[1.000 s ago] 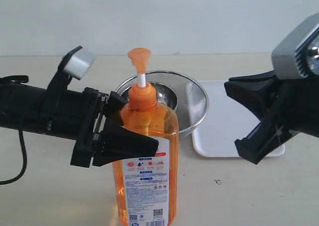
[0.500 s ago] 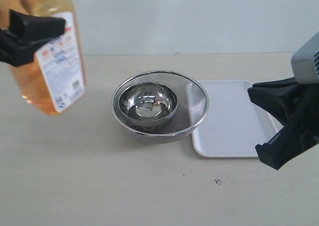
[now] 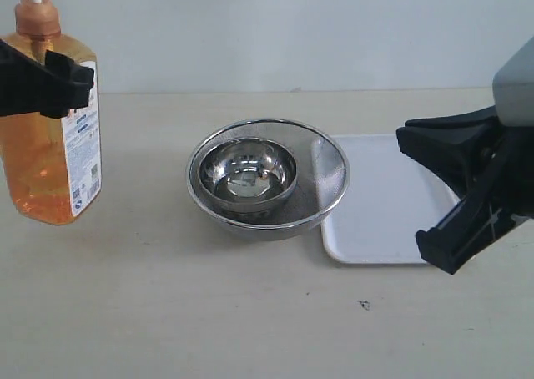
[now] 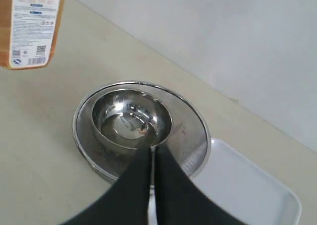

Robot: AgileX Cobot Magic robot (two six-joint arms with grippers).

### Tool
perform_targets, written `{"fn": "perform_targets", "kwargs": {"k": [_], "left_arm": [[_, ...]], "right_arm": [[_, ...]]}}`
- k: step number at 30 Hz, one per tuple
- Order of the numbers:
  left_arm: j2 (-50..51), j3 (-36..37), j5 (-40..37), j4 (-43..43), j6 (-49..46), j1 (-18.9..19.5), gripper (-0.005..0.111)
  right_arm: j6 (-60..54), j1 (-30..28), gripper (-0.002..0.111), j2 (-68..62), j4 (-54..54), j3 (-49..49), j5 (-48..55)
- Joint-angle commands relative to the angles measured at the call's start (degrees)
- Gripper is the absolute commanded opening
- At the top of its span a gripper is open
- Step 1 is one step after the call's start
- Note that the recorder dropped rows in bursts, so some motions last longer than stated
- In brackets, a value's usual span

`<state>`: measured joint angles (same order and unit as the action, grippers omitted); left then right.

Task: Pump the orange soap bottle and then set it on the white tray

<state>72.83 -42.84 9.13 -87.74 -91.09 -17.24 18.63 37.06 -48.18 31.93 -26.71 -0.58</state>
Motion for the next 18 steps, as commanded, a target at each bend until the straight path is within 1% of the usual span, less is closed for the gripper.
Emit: {"fn": "perform_targets", "kwargs": {"k": [1,3,5,7,10,11,13,18], "left_arm": [[5.8,-2.6,7.3,20.1,19.9,-2.1,0.005],[8.3,-2.6,13.4,31.5,30.1,-4.4,0.005],[11.1,-2.6,19.5,41.0,40.7,-7.3,0.005],[13.6,-2.6,24.0,45.5,47.7,-9.9,0.005],[18.1,-2.6,28.9,45.8,48.5,-12.2,0.005],[19.1,-2.6,29.0,45.8,48.5,-12.6,0.005],[21.7,-2.5,29.6,45.8,48.5,-12.8,0.005],[24.3,-2.5,31.2,46.8,51.1,-12.8,0.005]], "right_arm": [[0.1,-2.5,0.000,-1.5,0.4,-0.9,-2.0],[0.3,-5.2,0.000,-2.7,-0.3,-2.1,-2.6],[0.3,-7.5,0.000,-4.2,-2.3,-3.1,-3.8],[0.3,-9.3,0.000,-6.0,-3.1,-4.5,-4.6],[0.3,-10.5,0.000,-8.8,-3.1,-7.0,-6.3],[-0.1,-10.7,0.000,-9.8,-3.0,-8.0,-6.6],[-1.2,-10.8,0.000,-11.6,-2.9,-10.2,-6.8],[-3.0,-10.8,0.000,-16.8,-2.9,-17.6,-6.9]]}}
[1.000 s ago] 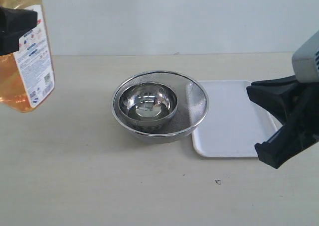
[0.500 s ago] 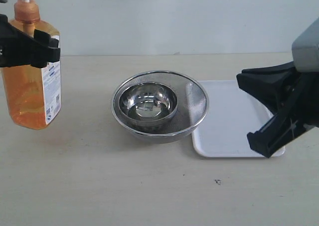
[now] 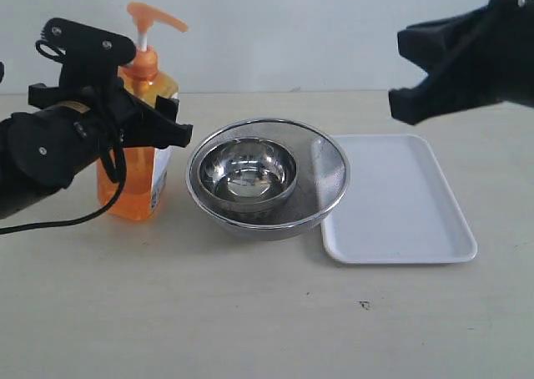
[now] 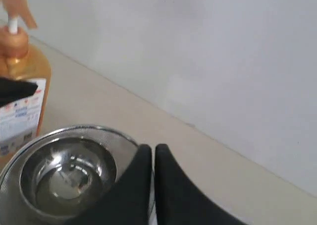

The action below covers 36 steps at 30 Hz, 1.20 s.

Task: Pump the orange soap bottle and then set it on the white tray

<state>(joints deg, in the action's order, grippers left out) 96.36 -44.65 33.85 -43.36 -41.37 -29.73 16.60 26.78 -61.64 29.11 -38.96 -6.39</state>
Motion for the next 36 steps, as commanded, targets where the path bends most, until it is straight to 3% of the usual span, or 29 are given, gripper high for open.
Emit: {"fn": "perform_targets", "kwargs": {"k": [1,7,20,25,36], "left_arm": [[1.1,-0.7,6.5,4.0,1.5,-0.3,0.005],[2.0,-0.7,7.2,5.5,1.5,-0.3,0.005],[6.3,-1.0,12.8,5.9,1.5,-0.3,0.005],[6.4,-2.8,11.4,5.9,1.5,-0.3,0.005],[6.4,-4.1,8.9,5.8,1.2,-0.3,0.005]], "right_arm": [[-1.0,-0.5,0.000,-4.6,-0.1,-7.1,-1.1],[-1.0,0.8,0.000,-11.8,2.8,-16.5,-0.5],[-1.1,12.5,0.000,-27.0,9.1,-36.5,2.0],[-1.1,15.9,0.000,-33.5,9.1,-43.8,9.8],[-2.5,19.1,0.000,-37.8,8.9,-45.2,11.9]]}}
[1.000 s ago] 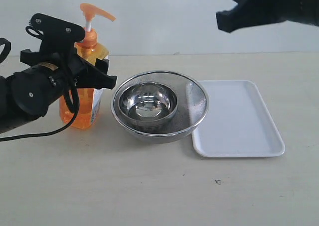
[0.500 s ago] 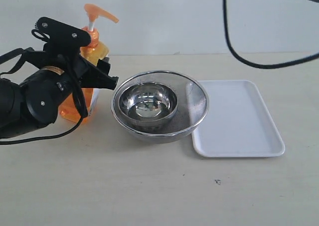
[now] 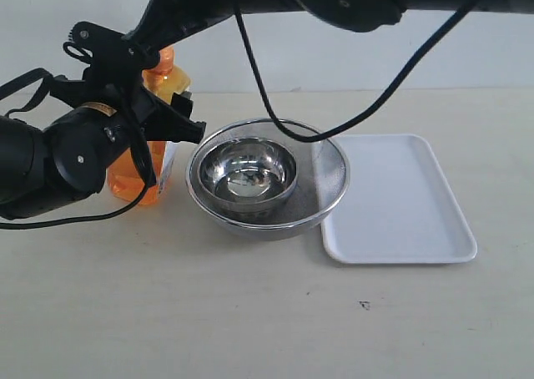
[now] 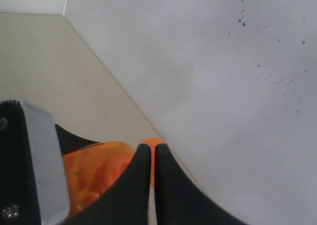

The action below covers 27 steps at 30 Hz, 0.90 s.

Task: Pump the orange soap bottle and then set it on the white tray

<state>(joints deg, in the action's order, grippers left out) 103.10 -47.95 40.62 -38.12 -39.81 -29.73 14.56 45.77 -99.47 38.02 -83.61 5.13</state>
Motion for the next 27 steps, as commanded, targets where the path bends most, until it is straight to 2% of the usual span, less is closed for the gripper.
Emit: {"fn": "perform_targets", "kwargs": {"k": [1,7,15,19,27], "left_arm": [[-0.3,-0.8,1.9,0.6,-0.3,-0.3,0.005],[-0.3,-0.8,0.9,0.6,-0.2,-0.3,0.005],[-0.3,-0.8,0.9,0.1,-0.2,-0.3,0.005],[-0.3,-0.8,0.9,0.1,-0.2,-0.3,0.005],[-0.3,-0.8,0.9,0.1,-0.2,-0.3,0.005]], "right_arm": [[-0.5,0.1,0.000,0.0,0.0,-0.5,0.3],[-0.5,-0.1,0.000,-1.4,0.0,-1.8,-2.6],[-0.9,-1.9,0.000,-5.9,-0.7,-9.8,3.8],[-1.4,-2.6,0.000,-6.9,-2.8,-9.7,5.5],[-4.2,-1.8,0.000,-8.6,-3.8,-9.7,2.7]]}}
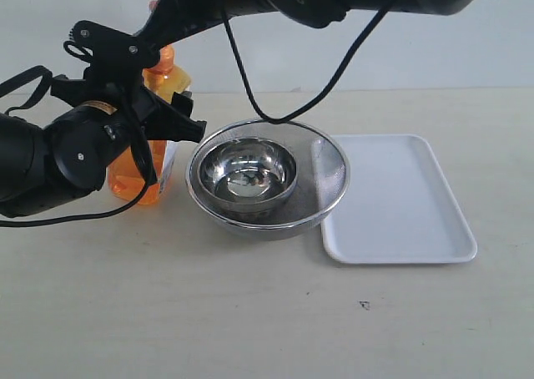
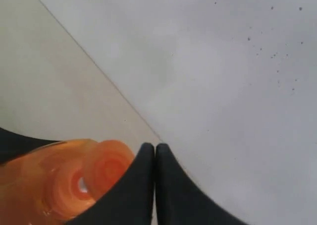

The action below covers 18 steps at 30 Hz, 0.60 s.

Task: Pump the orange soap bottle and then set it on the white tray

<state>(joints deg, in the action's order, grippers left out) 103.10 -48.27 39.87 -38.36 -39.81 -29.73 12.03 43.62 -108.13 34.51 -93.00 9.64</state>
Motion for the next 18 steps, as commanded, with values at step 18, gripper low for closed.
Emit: {"fn": "perform_targets", "kwargs": {"k": [18], "left_arm": [[-0.3,-0.5,1.6,0.3,-0.2,-0.3,0.005]], "right_arm": [[-8.4,2.4,0.000,1.4,-5.0,-1.5,5.5]]}}
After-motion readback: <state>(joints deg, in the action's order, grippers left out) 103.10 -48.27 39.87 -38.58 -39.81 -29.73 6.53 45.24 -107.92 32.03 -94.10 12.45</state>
